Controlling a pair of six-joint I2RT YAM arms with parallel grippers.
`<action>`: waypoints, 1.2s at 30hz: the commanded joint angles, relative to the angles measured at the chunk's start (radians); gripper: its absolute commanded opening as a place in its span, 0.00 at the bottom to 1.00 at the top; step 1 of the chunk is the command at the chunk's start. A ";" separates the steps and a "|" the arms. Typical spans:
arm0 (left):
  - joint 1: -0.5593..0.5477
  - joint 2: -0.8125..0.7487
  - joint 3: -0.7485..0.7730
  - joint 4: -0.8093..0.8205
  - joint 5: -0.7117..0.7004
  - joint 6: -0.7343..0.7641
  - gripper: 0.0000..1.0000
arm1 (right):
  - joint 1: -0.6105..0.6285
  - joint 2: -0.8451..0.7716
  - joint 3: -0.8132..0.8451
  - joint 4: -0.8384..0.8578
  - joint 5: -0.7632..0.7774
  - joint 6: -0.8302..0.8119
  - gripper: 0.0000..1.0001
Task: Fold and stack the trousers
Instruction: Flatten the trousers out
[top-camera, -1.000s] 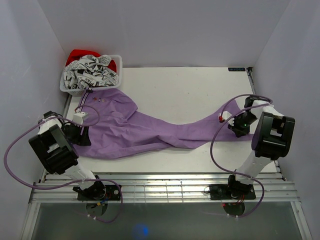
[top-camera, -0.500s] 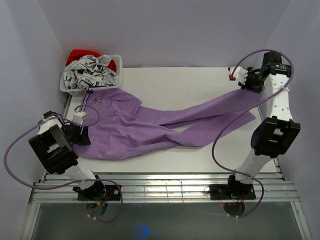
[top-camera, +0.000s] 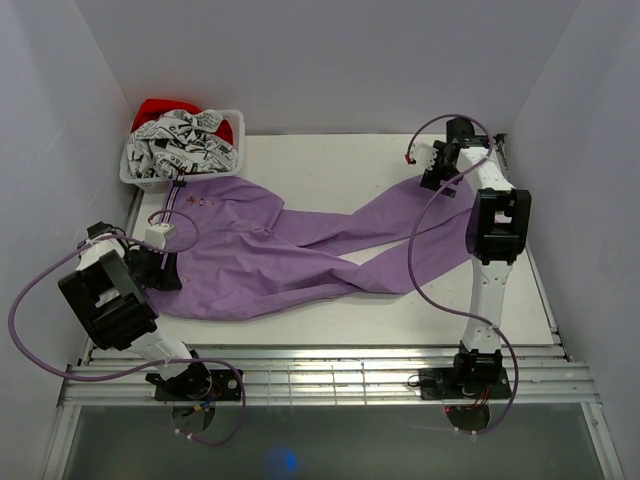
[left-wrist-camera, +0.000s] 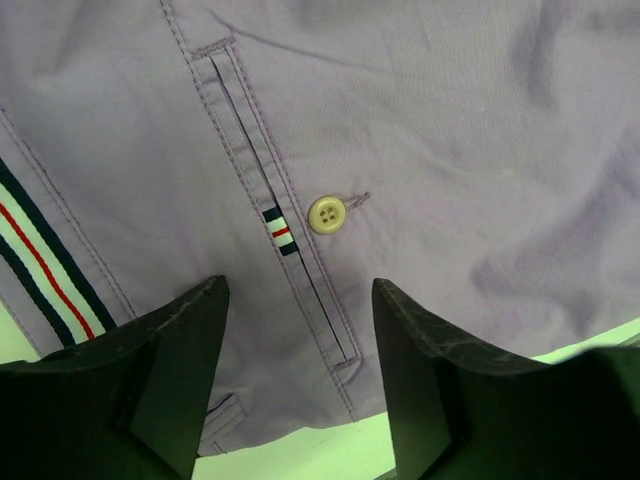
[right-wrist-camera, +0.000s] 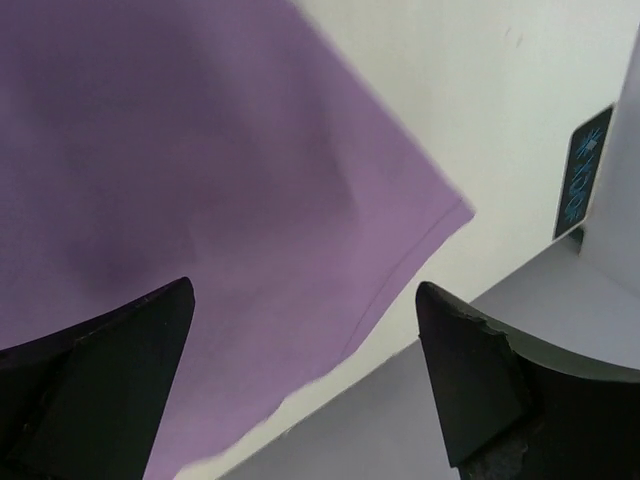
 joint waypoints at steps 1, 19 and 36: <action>-0.001 -0.063 0.037 -0.031 0.047 0.004 0.71 | -0.079 -0.305 -0.128 0.045 -0.012 0.029 0.98; -0.003 -0.039 0.098 -0.122 0.122 -0.002 0.73 | -0.392 -0.601 -0.726 -0.159 -0.365 -0.707 0.83; -0.003 0.010 0.118 -0.114 0.102 -0.034 0.73 | -0.354 -0.330 -0.730 -0.108 -0.339 -0.717 0.69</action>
